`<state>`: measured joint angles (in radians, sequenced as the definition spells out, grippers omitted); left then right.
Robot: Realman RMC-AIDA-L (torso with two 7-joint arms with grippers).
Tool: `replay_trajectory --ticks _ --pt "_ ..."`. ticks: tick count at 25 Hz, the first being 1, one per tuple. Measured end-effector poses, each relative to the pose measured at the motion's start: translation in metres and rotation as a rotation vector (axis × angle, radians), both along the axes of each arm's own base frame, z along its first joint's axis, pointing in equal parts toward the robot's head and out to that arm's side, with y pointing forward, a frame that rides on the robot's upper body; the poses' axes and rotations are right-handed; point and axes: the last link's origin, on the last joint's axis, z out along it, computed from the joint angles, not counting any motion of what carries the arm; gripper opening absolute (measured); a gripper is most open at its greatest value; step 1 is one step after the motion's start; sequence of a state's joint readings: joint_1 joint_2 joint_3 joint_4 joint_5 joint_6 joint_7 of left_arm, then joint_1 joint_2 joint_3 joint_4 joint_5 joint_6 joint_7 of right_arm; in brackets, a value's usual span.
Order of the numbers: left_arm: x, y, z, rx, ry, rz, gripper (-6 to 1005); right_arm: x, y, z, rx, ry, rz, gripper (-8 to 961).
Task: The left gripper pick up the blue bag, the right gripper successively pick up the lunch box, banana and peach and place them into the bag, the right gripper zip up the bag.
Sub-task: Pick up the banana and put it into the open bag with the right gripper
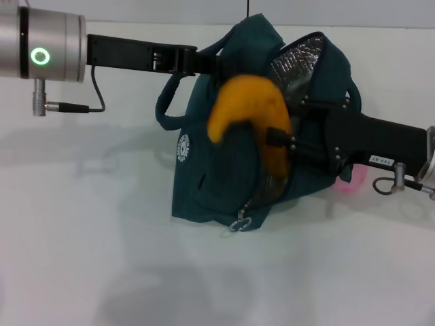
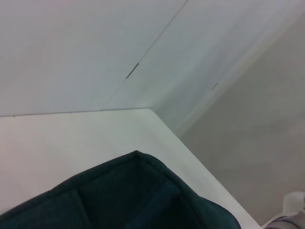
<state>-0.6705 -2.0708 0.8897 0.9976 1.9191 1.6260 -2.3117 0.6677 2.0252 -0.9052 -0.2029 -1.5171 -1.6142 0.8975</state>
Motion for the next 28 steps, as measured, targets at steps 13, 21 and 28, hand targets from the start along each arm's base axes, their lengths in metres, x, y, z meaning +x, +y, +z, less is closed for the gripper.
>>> replay_trajectory --ticks 13,21,28 --pt "0.0 0.0 0.0 -0.001 -0.001 0.003 53 0.001 0.005 0.006 -0.001 0.045 -0.069 688" --pt "-0.002 0.0 0.0 -0.001 -0.004 0.01 53 0.009 0.013 0.014 0.03 0.071 -0.158 748" --pt "-0.005 -0.001 0.001 0.001 -0.004 0.016 53 0.015 0.017 0.032 0.099 0.123 -0.198 743"
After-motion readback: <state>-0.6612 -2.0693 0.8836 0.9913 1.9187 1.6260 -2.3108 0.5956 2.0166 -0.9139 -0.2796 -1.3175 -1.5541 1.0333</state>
